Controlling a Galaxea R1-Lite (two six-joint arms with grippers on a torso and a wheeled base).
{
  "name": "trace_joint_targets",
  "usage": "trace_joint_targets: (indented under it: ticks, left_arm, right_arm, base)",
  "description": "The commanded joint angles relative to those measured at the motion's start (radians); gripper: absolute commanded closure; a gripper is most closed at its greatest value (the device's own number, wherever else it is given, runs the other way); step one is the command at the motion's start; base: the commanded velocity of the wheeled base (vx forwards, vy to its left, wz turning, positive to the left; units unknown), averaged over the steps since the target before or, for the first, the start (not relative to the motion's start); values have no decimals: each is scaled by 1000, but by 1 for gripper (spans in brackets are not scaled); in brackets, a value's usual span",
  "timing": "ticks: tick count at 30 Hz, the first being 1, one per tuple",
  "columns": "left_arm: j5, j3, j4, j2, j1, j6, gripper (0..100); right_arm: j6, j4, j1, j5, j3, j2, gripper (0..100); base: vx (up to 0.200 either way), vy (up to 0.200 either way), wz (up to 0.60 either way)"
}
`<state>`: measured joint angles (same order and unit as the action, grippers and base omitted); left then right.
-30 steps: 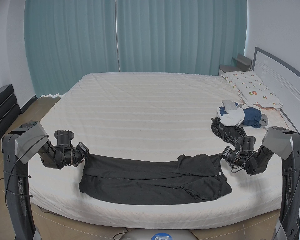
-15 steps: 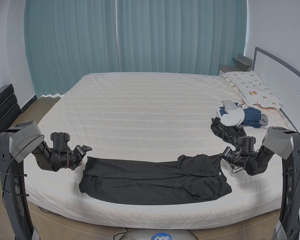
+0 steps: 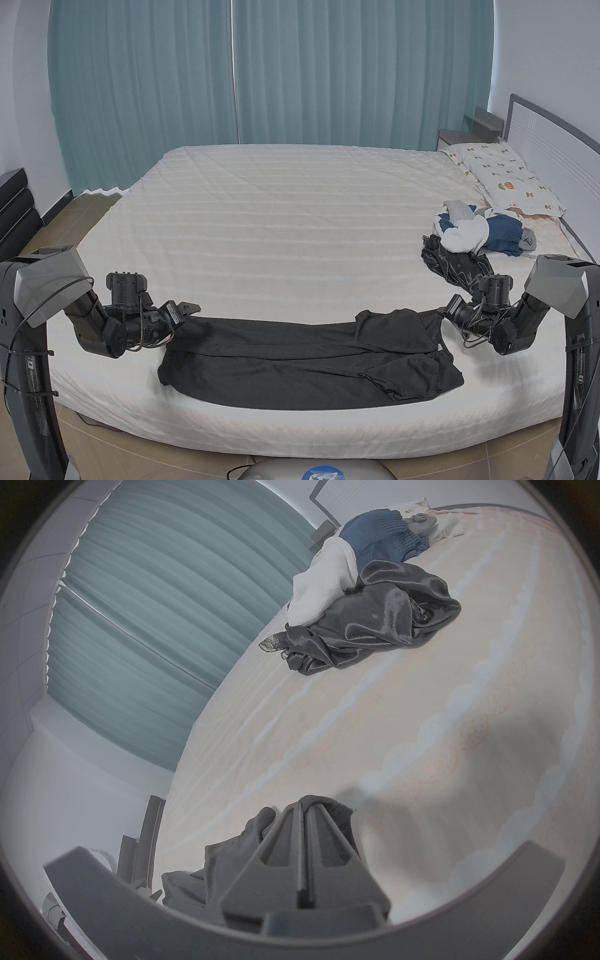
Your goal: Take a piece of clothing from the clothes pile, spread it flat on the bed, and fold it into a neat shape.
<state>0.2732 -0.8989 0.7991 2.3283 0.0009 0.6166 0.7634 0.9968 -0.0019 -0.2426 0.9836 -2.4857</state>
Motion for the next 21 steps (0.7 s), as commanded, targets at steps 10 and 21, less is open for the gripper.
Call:
trace_joint_targets:
  ticks: [10, 21]
  left_arm:
    - [-17, 8, 34, 34, -127, 37, 0]
    - [-49, 9, 34, 63, -128, 37, 0]
  right_arm:
    - [-1, 0, 3, 0, 0, 1, 100]
    - [-1, 0, -3, 0, 0, -2, 100]
  base:
    - [0, 0, 0]
    - [0, 0, 0]
